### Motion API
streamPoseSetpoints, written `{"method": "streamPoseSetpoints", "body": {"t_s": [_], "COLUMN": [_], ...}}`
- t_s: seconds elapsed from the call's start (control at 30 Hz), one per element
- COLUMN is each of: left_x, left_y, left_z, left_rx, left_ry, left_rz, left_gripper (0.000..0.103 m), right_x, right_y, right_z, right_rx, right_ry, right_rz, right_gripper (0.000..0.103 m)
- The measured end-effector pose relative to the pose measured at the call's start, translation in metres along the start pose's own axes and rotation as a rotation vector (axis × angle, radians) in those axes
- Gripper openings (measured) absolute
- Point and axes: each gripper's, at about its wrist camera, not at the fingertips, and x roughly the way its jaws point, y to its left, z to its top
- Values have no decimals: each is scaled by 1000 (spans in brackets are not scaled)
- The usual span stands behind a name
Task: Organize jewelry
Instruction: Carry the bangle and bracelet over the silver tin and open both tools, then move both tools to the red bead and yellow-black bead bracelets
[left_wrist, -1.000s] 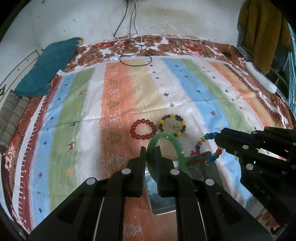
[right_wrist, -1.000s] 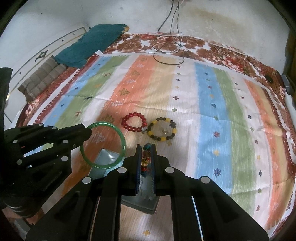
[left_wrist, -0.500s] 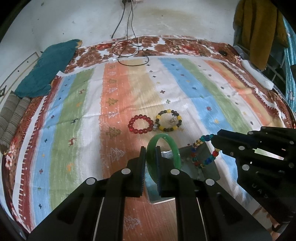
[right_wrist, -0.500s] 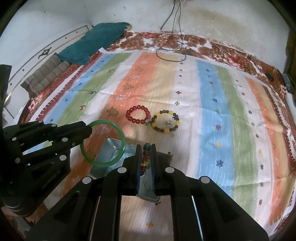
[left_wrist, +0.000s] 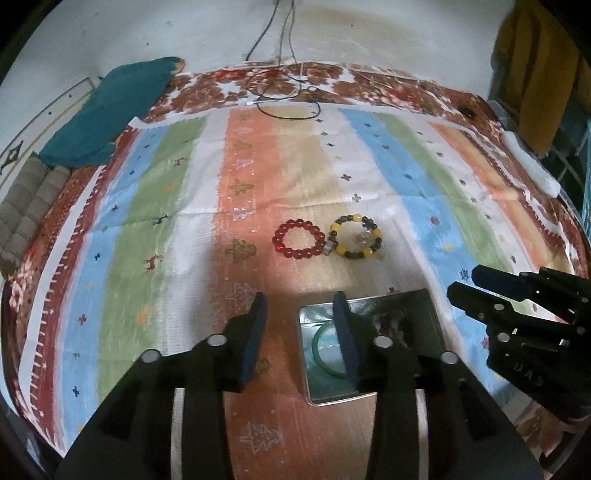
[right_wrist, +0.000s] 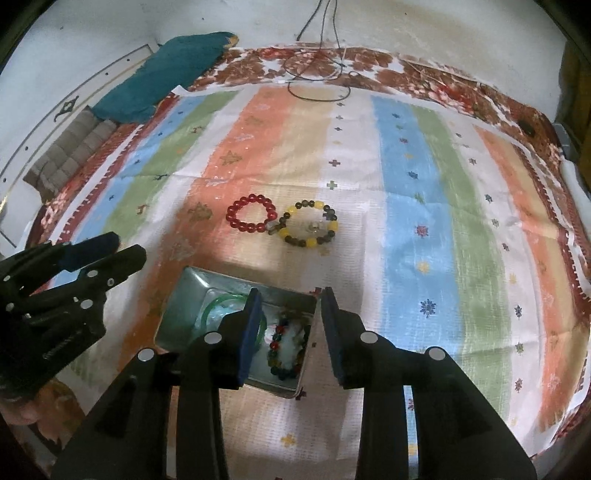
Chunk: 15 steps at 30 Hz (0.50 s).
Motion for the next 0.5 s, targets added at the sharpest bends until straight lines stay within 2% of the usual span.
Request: {"method": "streamPoseSetpoints", "body": {"t_s": [0.17,0.33,0.43,0.5], "left_x": [8,24,33,42], "left_y": [11,23,26,27], "left_z": [7,19,27,32], "left_rx": [-37,-66,-62,-51], "left_ry": [11,42,48,61], "left_rz": [11,34,50,66], "left_gripper": [51,55,61,62], "right_x": [8,19,26,30], "right_y": [-15,-23,-27,-30], "right_z": [9,17,25,28], "right_rx": [47,53,57,64], "right_ry": [15,36,40,41], "right_rz": [-20,-40,-51,-63], "right_gripper": [42,48,54,56]}}
